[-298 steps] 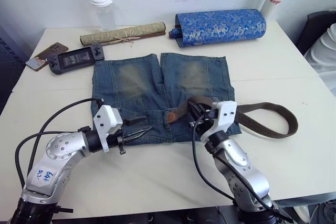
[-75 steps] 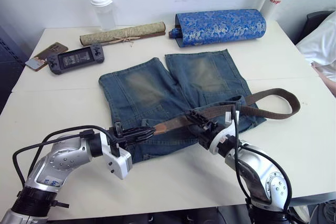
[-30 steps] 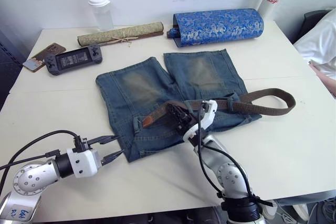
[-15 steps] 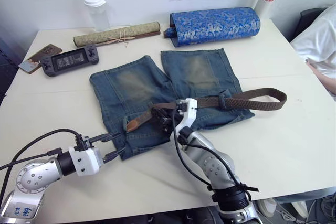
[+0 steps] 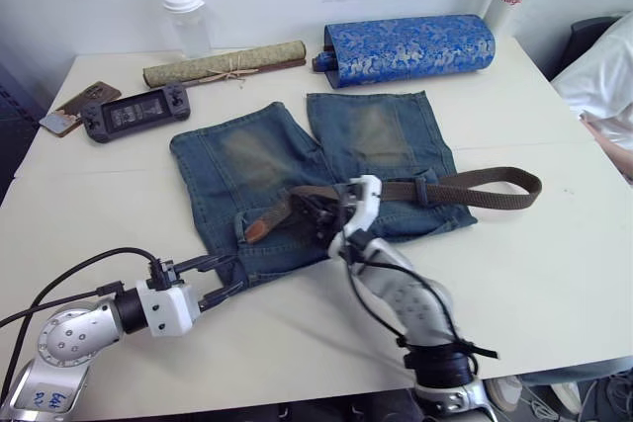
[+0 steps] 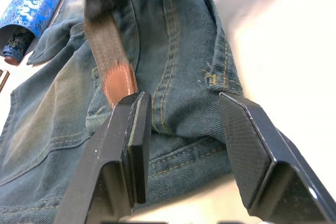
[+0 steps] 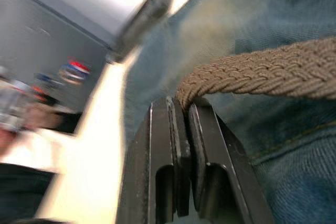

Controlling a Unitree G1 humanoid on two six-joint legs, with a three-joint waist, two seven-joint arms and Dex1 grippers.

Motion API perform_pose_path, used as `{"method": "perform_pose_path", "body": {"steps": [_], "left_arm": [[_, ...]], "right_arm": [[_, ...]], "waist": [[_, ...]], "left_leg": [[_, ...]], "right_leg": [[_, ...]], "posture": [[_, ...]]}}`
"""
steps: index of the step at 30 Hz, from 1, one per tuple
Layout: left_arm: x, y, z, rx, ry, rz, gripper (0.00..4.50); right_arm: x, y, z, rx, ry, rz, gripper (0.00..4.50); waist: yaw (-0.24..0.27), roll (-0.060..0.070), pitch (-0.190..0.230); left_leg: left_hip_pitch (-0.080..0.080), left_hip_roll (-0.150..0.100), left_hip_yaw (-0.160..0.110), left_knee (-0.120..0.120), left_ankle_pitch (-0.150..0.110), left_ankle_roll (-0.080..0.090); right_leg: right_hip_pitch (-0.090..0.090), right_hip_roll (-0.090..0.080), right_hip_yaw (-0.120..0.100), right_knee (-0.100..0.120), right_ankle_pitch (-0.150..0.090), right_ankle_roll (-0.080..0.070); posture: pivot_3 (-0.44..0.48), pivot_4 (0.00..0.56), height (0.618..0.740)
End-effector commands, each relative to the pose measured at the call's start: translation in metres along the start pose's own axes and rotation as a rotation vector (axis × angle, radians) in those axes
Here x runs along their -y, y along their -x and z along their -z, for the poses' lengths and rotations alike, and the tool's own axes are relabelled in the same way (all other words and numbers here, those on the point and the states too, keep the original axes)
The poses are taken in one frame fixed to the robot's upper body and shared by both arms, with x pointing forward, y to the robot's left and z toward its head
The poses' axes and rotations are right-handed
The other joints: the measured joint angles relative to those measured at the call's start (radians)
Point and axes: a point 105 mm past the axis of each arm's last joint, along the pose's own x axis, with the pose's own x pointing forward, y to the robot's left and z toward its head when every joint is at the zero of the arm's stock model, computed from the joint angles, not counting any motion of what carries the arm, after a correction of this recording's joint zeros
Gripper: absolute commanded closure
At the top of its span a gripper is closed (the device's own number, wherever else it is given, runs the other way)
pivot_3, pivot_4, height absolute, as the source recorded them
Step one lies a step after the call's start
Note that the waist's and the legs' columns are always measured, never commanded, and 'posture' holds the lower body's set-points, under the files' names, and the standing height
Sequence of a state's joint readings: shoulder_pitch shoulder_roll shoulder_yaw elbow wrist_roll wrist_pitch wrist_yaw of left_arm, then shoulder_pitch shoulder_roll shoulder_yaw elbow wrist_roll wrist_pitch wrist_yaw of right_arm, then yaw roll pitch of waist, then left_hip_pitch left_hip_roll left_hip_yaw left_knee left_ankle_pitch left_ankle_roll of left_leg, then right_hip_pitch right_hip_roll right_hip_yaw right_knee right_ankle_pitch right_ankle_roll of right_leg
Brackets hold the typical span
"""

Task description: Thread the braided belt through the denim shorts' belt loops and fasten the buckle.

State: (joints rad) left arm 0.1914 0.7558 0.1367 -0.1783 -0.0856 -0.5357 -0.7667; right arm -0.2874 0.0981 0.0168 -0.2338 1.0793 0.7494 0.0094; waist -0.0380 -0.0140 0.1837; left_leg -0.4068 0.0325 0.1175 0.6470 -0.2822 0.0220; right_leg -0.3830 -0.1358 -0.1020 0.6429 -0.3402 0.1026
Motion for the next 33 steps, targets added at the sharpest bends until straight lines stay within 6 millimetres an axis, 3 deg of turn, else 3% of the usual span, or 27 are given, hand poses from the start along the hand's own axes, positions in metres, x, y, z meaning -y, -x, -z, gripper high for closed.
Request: {"method": "perform_pose_path", "body": {"steps": [1, 10, 19, 22, 25, 29, 33], "left_arm": [[-0.002, -0.008, -0.008, 0.044, -0.032, 0.003, 2.20], [0.015, -0.019, 0.016, -0.019, -0.025, 0.098, 2.20], [0.022, -0.044, 0.029, -0.057, -0.116, 0.123, 2.20], [0.028, -0.047, 0.031, -0.050, -0.141, 0.145, 3.04], [0.029, -0.052, 0.031, -0.041, -0.160, 0.139, 4.39], [0.029, -0.066, 0.023, 0.010, -0.150, 0.126, 4.45], [0.031, -0.087, -0.004, 0.154, -0.073, 0.125, 4.45]], "right_arm": [[-0.017, 0.015, -0.012, 0.007, -0.220, -0.075, 4.50], [-0.018, 0.026, -0.032, 0.071, -0.385, -0.025, 4.50], [-0.021, 0.029, -0.041, 0.093, -0.372, -0.007, 4.50], [-0.022, 0.030, -0.043, 0.097, -0.363, -0.003, 4.50], [-0.023, 0.031, -0.045, 0.102, -0.362, 0.000, 4.50], [-0.022, 0.033, -0.049, 0.122, -0.372, 0.013, 4.50], [-0.017, 0.036, -0.057, 0.150, -0.377, 0.041, 4.50]], "waist": [[0.003, 0.000, 0.000], [0.005, 0.000, 0.000], [0.014, 0.000, 0.000], [0.012, 0.002, -0.001], [0.014, 0.012, -0.007], [0.025, 0.019, -0.011], [0.046, 0.020, -0.011]], "left_leg": [[0.000, 0.000, 0.000, 0.000, 0.000, 0.000], [0.000, 0.000, 0.001, 0.000, 0.000, 0.000], [0.000, -0.001, 0.001, 0.000, 0.000, 0.002], [0.001, -0.001, 0.001, 0.000, 0.000, 0.003], [0.001, -0.002, 0.000, 0.000, -0.001, 0.005], [0.002, -0.003, 0.000, 0.000, -0.001, 0.007], [0.002, -0.005, 0.000, 0.001, 0.000, 0.009]], "right_leg": [[0.000, 0.000, 0.000, 0.000, 0.000, 0.000], [-0.001, 0.001, -0.001, 0.001, -0.001, -0.001], [0.000, -0.002, -0.001, 0.001, 0.000, 0.000], [0.000, -0.002, -0.001, 0.001, 0.000, 0.000], [0.001, -0.003, -0.001, 0.001, 0.000, 0.000], [0.001, -0.004, -0.002, -0.001, 0.000, 0.000], [0.002, -0.006, -0.002, -0.001, 0.000, 0.000]], "posture": [[0.000, 0.150, 0.717], [0.000, 0.150, 0.717], [0.000, 0.150, 0.717], [0.000, 0.150, 0.717], [0.000, 0.150, 0.717], [0.000, 0.150, 0.717], [0.000, 0.150, 0.717]]}}
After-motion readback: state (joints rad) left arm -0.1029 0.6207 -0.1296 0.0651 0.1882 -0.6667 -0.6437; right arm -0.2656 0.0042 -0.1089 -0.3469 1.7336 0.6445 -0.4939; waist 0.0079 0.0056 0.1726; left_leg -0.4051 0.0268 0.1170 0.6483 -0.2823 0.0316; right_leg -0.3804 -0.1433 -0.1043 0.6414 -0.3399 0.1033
